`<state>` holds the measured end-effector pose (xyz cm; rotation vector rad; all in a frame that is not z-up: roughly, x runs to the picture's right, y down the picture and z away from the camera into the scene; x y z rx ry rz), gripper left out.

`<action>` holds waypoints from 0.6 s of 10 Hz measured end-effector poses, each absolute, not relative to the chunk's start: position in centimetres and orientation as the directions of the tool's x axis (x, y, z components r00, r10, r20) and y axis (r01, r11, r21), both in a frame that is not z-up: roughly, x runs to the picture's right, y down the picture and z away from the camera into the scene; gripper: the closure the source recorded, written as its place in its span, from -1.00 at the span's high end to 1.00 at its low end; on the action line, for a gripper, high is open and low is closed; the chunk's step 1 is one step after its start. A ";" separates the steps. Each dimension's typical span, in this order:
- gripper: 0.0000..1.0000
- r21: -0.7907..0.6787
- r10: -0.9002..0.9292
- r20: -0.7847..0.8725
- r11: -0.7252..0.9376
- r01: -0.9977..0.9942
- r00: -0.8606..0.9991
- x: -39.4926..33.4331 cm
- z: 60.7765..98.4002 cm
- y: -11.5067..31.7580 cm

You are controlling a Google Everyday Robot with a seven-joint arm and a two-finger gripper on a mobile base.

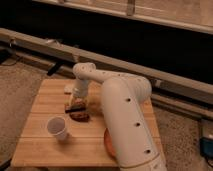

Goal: Push the eraser across the table

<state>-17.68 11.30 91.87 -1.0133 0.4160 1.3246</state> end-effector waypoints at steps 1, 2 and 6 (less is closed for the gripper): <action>0.30 -0.370 0.600 -0.760 -0.082 -0.925 0.251 -17.7 91.9 11.2; 0.30 -0.375 0.603 -0.756 -0.082 -0.923 0.254 -18.0 91.8 11.2; 0.30 -0.438 0.652 -0.676 0.017 -0.899 0.342 -19.2 87.8 10.8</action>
